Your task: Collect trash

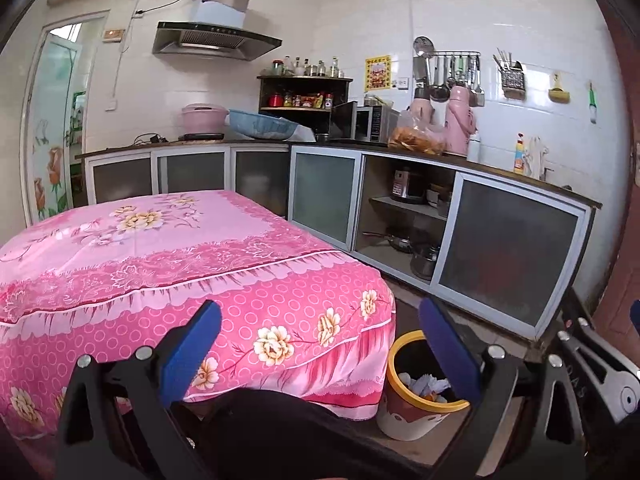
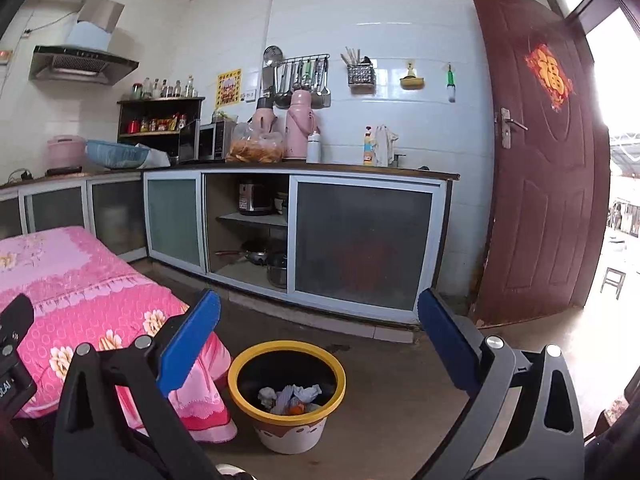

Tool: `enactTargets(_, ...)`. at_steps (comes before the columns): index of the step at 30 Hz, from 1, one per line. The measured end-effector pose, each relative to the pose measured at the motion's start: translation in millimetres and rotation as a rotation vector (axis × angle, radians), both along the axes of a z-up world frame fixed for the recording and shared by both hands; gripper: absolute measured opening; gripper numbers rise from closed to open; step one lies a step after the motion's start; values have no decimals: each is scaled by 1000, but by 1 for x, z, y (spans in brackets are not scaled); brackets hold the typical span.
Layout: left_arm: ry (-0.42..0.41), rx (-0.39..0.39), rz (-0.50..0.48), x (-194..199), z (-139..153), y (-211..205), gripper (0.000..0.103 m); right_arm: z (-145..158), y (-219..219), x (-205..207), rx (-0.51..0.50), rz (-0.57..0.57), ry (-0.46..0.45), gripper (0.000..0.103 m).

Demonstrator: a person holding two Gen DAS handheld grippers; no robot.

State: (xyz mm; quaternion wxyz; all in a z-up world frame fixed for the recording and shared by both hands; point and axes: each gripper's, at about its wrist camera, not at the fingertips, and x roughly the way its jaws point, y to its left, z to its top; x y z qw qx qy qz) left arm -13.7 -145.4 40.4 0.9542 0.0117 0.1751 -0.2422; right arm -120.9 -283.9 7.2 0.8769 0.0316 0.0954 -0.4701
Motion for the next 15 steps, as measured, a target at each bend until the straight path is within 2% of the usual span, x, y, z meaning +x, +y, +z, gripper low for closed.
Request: enactTargets(15, 51, 13, 7, 7, -17, 4, 95, -11, 3, 11, 13, 31, 58, 95)
